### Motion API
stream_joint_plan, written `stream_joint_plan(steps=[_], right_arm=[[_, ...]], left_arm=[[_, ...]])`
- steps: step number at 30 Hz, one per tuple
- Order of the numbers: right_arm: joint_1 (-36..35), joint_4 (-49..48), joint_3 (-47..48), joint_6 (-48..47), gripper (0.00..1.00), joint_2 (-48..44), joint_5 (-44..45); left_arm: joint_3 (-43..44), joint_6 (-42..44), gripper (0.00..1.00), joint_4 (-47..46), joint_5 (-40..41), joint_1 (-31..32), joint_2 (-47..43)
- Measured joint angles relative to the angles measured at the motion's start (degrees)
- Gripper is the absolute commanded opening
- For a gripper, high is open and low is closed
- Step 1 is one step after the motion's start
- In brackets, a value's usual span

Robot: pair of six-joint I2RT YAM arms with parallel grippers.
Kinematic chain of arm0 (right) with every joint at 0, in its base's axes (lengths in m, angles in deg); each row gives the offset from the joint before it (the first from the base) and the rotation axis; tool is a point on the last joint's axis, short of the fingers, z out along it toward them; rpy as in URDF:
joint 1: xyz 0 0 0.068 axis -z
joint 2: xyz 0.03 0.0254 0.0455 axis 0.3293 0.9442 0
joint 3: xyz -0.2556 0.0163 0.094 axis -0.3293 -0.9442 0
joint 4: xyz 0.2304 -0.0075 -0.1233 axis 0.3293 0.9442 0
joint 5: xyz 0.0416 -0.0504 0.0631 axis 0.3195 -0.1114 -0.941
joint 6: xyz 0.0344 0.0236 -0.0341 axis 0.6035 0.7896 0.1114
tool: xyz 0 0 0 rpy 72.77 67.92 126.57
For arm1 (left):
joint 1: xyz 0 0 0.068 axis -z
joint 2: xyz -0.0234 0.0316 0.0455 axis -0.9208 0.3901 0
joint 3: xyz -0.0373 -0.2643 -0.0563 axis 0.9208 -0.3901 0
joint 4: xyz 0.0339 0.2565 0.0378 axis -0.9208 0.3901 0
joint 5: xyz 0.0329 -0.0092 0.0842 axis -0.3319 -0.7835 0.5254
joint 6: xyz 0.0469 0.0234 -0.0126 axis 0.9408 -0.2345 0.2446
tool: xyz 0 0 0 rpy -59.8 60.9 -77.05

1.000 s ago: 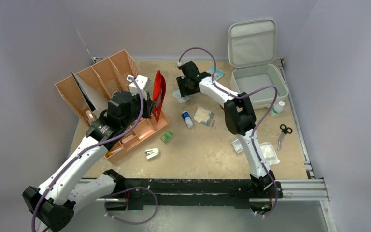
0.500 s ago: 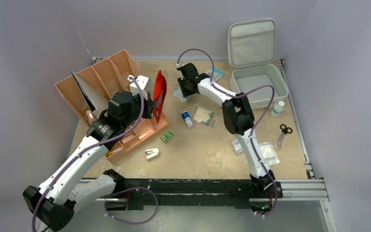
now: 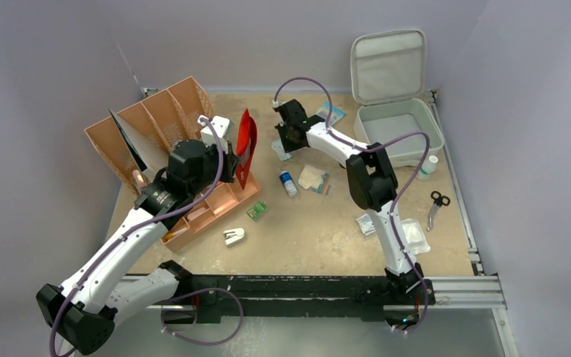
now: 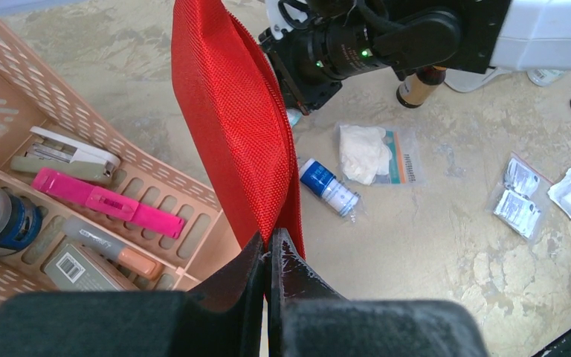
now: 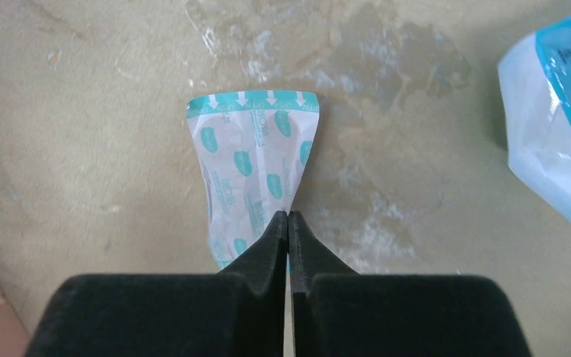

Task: Organize the medicine kit
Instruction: Pick up the medical item at the center of the board, then place the medical item at the medicine pouch.

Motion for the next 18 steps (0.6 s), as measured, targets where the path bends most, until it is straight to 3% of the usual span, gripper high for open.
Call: stream_joint_plan(steps=[7,18], right_arm=[[0.02,1.36,-5.86,1.27,0.00,-10.45,0.02],[3.32,0.52,-24.96,11.67,0.00,-38.12,-8.15]], left_arm=[[0.00,-0.02,0.00,-0.04,0.35,0.00,0.13],[0.81,-1.64,0.00,0.11,0.15,0.00,4.98]])
